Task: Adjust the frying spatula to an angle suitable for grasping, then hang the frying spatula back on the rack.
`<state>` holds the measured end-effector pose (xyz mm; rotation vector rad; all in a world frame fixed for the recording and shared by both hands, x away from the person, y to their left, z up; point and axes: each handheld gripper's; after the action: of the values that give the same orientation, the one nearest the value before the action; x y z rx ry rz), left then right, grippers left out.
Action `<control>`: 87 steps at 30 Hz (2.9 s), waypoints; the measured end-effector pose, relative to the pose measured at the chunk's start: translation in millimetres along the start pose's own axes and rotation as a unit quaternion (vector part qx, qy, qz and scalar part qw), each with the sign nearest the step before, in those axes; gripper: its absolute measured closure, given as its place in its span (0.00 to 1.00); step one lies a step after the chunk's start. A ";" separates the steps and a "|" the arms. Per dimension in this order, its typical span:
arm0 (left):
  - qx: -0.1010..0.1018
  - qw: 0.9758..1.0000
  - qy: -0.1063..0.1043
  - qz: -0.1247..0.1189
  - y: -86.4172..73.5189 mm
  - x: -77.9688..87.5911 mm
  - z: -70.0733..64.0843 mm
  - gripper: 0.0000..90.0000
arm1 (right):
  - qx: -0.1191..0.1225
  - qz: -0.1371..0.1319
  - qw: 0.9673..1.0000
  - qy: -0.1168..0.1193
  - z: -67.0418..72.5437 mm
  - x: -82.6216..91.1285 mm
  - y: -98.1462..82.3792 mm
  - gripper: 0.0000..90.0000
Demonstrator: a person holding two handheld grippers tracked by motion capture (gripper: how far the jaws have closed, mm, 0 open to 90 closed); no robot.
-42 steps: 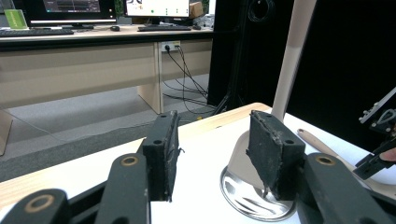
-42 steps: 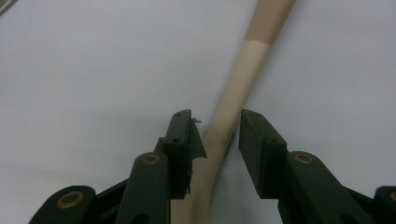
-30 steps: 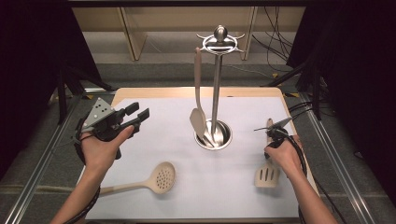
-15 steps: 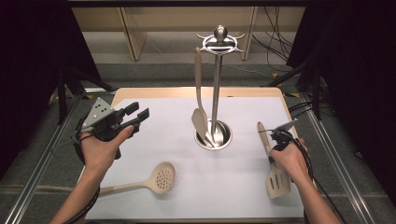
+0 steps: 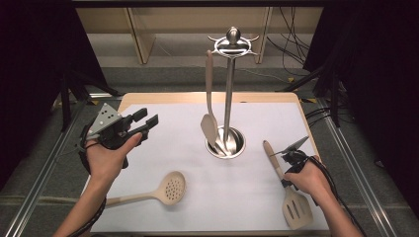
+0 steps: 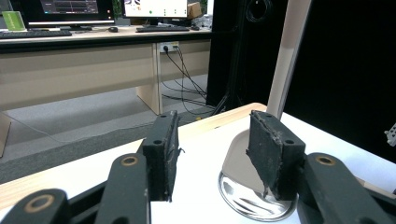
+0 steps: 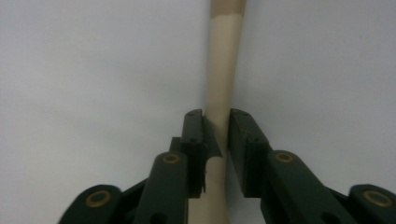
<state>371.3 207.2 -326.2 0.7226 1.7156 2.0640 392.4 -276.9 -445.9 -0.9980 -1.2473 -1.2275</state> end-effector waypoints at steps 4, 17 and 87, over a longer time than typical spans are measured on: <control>0.001 1.000 0.000 -0.001 0.0 -0.7 0.6 0.58 | 0.016 -0.014 1.000 -0.017 5.9 6.8 3.4 0.76; 0.000 1.000 -0.002 -0.006 4.9 -4.4 2.8 0.58 | 0.010 -0.049 0.998 -0.026 8.5 16.4 10.6 0.73; -0.018 0.998 -0.053 -0.012 9.8 -9.3 -26.2 0.58 | 0.041 -0.175 0.982 0.056 29.6 43.2 -7.4 0.88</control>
<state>363.7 179.1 -321.5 0.7814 1.6171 1.9983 377.9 -253.4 -400.8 -0.6561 -1.4121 -1.4672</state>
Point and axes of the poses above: each handheld gripper's, and its own axes: x roughly backward along the jaws, y roughly out of its top, z roughly to its left, and after that the axes turned 10 degrees about -x, right-handed
